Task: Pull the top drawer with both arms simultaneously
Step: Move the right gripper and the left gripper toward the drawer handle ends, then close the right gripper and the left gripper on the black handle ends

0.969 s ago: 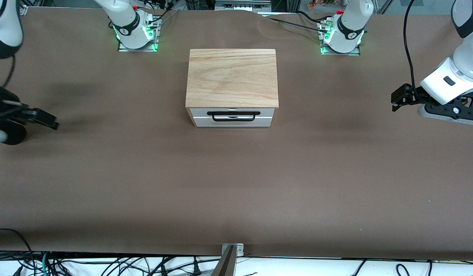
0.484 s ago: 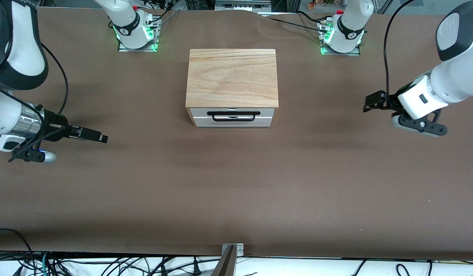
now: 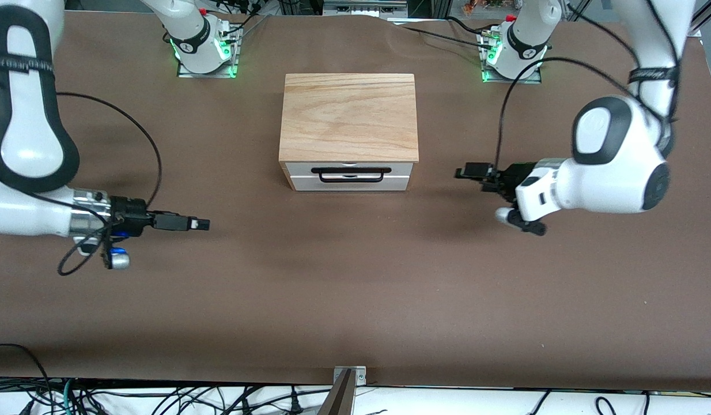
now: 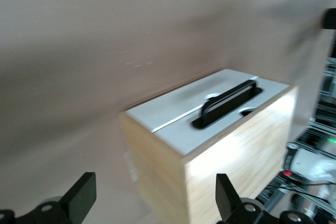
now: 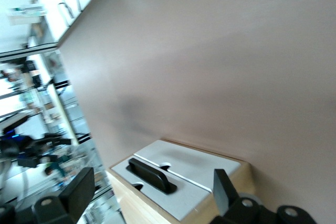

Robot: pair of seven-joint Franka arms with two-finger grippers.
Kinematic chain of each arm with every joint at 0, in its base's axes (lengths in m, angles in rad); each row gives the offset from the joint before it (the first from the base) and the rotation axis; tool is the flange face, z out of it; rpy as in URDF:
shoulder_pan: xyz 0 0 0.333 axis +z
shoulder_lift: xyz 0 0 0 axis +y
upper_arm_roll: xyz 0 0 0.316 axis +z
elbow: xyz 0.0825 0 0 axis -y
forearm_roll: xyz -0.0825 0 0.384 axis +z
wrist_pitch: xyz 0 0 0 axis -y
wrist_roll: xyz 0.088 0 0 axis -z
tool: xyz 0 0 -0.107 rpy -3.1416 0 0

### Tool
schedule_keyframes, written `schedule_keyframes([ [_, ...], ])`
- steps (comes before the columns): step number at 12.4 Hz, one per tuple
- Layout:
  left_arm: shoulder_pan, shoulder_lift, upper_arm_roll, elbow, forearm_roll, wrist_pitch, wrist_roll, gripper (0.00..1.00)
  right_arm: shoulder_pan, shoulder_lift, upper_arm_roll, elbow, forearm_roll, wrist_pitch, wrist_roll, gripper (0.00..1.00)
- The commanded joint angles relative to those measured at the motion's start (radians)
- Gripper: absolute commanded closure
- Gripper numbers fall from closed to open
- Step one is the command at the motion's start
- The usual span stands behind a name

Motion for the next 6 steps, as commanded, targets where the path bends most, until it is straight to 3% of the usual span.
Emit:
schedule_keyframes([
  [1,-0.022,0.080,0.002,0.024,-0.203,0.022,0.164,0.00,0.019,0.050,0.003,-0.011,0.165,0.005,-0.098,0.00],
  [6,-0.033,0.286,-0.045,0.014,-0.615,0.022,0.544,0.00,0.100,0.096,0.004,-0.174,0.438,-0.004,-0.467,0.00],
])
